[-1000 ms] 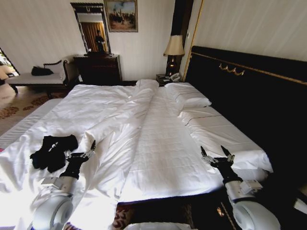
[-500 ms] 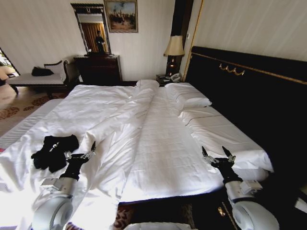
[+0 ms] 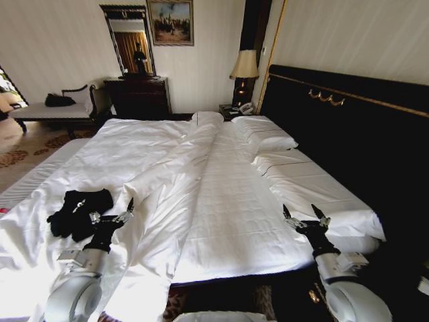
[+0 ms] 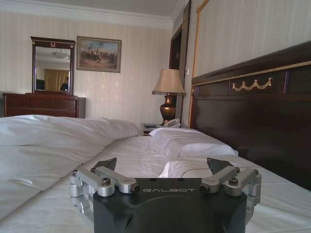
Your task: Fold the clothes on the bed.
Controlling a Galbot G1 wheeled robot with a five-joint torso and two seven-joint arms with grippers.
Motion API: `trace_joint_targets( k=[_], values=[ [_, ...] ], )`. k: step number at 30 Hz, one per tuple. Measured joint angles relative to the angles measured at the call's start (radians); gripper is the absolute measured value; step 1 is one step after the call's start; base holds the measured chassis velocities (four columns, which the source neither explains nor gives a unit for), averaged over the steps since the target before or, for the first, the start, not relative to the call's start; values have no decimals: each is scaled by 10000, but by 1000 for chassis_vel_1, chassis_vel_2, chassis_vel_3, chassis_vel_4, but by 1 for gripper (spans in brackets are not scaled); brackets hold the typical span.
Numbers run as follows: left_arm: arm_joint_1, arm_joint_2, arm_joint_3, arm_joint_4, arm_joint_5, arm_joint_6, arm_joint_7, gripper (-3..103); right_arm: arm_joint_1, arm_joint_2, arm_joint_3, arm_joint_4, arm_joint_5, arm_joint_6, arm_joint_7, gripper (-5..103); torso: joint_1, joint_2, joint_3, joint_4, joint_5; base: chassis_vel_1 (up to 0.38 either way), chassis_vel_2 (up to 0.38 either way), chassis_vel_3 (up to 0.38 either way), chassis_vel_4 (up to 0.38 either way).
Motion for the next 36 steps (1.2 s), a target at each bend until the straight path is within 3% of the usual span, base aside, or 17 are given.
trace_joint_targets(
  k=[36],
  values=[
    [342,-114,-153,-231,7,-76,73,100,-102,64,41,156,21,10,-54,100,0,0,0,0,1,65,66,-62,-64]
  ],
)
